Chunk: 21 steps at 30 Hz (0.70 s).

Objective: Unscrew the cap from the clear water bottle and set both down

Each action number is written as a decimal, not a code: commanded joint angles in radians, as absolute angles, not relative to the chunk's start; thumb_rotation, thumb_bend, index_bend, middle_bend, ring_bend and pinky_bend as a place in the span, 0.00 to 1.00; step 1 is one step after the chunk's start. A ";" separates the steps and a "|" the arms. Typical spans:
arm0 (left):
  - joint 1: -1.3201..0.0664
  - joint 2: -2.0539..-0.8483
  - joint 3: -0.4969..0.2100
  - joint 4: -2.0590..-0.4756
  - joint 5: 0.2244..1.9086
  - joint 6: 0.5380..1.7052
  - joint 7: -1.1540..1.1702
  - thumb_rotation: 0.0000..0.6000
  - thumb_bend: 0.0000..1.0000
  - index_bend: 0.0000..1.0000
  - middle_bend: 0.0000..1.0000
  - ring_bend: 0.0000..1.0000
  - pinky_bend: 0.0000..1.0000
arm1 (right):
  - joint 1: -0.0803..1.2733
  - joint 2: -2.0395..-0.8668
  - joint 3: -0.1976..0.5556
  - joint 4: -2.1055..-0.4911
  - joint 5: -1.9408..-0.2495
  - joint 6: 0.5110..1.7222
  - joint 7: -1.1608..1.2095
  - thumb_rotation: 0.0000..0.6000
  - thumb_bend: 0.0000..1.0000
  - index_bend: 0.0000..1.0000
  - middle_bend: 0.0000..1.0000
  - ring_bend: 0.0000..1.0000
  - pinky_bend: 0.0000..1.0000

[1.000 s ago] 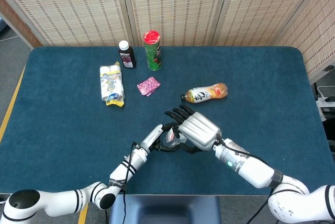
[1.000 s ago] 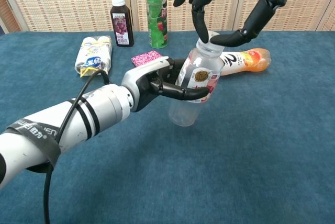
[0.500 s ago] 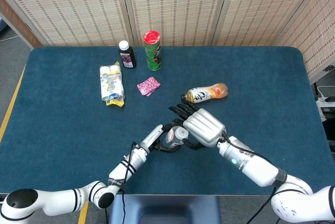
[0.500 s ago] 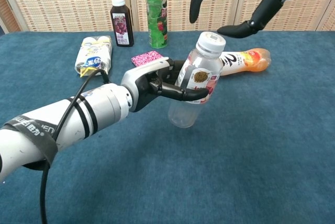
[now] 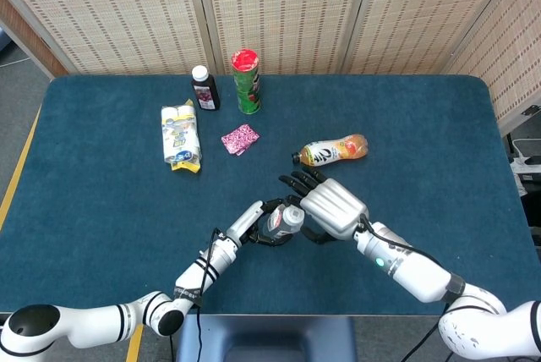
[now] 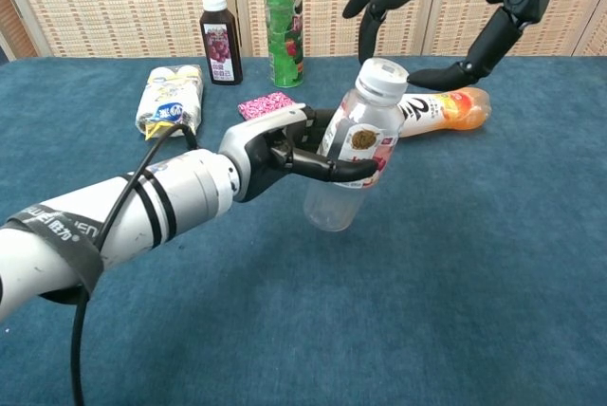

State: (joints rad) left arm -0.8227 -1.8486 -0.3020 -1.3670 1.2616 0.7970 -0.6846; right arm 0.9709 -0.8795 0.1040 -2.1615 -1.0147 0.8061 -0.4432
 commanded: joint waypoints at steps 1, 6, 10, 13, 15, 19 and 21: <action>-0.824 -1.844 -0.303 -1.369 1.259 0.790 -0.690 1.00 0.77 0.74 0.82 0.57 0.58 | 0.971 -0.879 0.104 -2.162 -1.014 0.805 -0.444 0.78 0.38 0.33 0.00 0.00 0.00; -0.827 -1.841 -0.303 -1.371 1.264 0.783 -0.696 1.00 0.77 0.74 0.82 0.57 0.58 | 0.974 -0.880 0.108 -2.172 -1.021 0.803 -0.444 0.78 0.38 0.35 0.00 0.00 0.00; -0.830 -1.838 -0.304 -1.369 1.266 0.776 -0.702 1.00 0.77 0.74 0.82 0.57 0.58 | 0.974 -0.873 0.111 -2.188 -1.029 0.805 -0.449 0.78 0.38 0.36 0.00 0.00 0.00; -0.833 -1.839 -0.306 -1.363 1.263 0.771 -0.708 1.00 0.77 0.74 0.82 0.57 0.58 | 0.975 -0.868 0.108 -2.199 -1.032 0.802 -0.457 0.78 0.38 0.36 0.00 0.00 0.00; -0.834 -1.840 -0.305 -1.359 1.263 0.768 -0.711 1.00 0.77 0.74 0.82 0.57 0.58 | 0.974 -0.866 0.103 -2.207 -1.039 0.798 -0.461 0.79 0.38 0.36 0.00 0.00 0.00; -0.835 -1.841 -0.303 -1.354 1.264 0.765 -0.713 1.00 0.77 0.74 0.82 0.57 0.58 | 0.960 -0.870 0.101 -2.216 -1.068 0.809 -0.453 0.79 0.38 0.34 0.00 0.00 0.00; -0.834 -1.840 -0.301 -1.355 1.267 0.766 -0.711 1.00 0.77 0.74 0.82 0.57 0.58 | 0.951 -0.875 0.105 -2.213 -1.081 0.822 -0.445 0.79 0.38 0.30 0.00 0.00 0.00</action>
State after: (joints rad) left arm -0.8346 -1.8404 -0.3011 -1.3546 1.2665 0.7659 -0.7117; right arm 0.9569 -0.8716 0.1028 -2.2138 -1.0737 0.8148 -0.4501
